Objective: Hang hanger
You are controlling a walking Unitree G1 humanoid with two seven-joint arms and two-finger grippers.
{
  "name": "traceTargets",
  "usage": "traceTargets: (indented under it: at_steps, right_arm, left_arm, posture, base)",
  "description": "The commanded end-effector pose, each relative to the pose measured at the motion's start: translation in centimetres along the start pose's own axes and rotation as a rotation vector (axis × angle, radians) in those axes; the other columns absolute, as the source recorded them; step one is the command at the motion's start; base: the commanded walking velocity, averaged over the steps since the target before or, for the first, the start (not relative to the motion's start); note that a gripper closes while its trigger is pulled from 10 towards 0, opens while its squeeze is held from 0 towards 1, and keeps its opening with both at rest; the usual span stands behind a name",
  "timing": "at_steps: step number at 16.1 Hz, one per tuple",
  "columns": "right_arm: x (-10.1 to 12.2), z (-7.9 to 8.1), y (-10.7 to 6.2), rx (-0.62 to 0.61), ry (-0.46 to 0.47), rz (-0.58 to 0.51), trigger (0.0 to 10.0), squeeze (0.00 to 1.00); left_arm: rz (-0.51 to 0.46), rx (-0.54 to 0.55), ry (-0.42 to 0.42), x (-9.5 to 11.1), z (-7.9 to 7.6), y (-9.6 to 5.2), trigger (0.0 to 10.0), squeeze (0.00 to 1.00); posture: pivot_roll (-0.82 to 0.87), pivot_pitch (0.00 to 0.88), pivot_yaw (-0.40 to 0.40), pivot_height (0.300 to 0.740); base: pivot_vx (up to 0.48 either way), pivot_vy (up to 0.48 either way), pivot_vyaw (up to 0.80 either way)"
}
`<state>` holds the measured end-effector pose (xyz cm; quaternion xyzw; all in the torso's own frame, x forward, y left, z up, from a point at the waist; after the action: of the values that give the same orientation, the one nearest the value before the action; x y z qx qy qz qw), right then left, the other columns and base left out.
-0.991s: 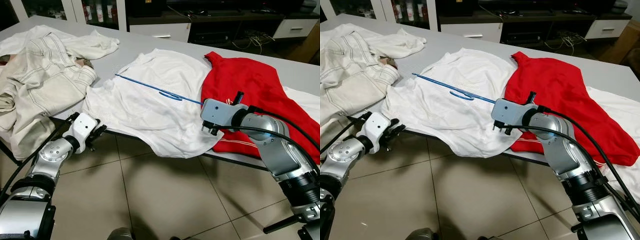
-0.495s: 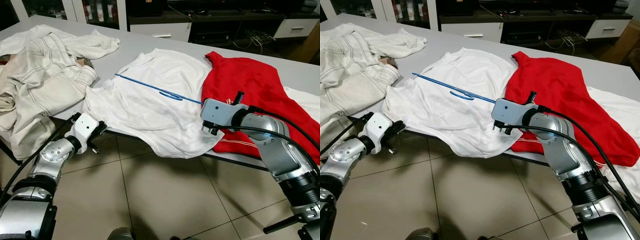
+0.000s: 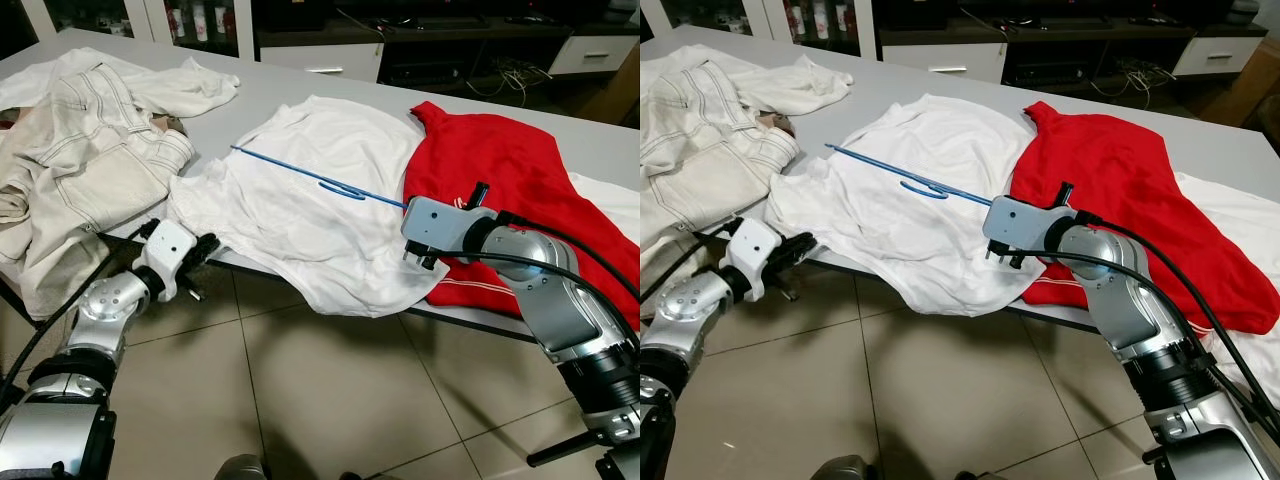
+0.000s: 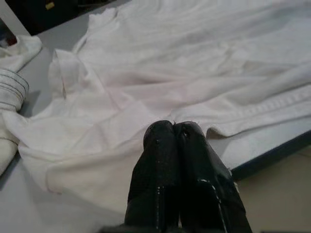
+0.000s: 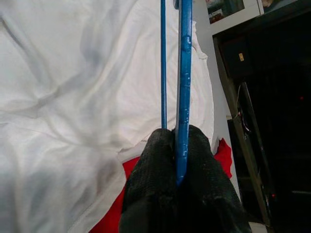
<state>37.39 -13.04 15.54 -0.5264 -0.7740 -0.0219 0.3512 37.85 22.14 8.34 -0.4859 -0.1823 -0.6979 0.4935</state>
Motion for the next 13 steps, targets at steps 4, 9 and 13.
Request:
traceTargets:
  at_steps: [4, 9, 13]
  right_arm:
    - [0.0, 0.5, -2.9, 0.088, 0.076, -0.079, 10.0, 0.0]
    - [-0.8, 1.8, -7.0, 0.223, 0.091, -0.099, 10.0, 0.0]
    - [1.2, 3.9, -6.5, 0.278, 0.065, -0.134, 10.0, 0.0]
  left_arm:
    - [-0.073, -0.012, 0.034, 2.3, 1.4, 0.2, 0.0, 0.0]
    - [-0.088, -0.012, 0.041, 3.1, 2.0, 0.4, 0.0, 0.0]
    - [-0.132, -0.031, 0.06, 4.8, 1.9, 1.3, 0.0, 0.0]
  posture:
    - [0.08, 0.043, -0.039, 0.74]
    - [0.06, 0.044, -0.021, 0.74]
    - [0.05, 0.045, -0.016, 0.74]
  base:
    - [0.0, 0.0, 0.0]
    - [0.0, 0.0, 0.0]
    - [0.0, 0.0, 0.0]
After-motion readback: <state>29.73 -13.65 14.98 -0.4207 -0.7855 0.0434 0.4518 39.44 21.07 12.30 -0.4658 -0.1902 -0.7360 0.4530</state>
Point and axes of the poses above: a point about 5 cm out from each wrist's last joint towards the gripper, its own y axis pointing out of the wrist towards the gripper, its own x axis along the axis of the wrist's last joint, z = x × y, the point moved 6 cm from there along y, pointing out of the wrist towards the gripper, and after that the axes turned 5 degrees about y, right-handed, at the moved point
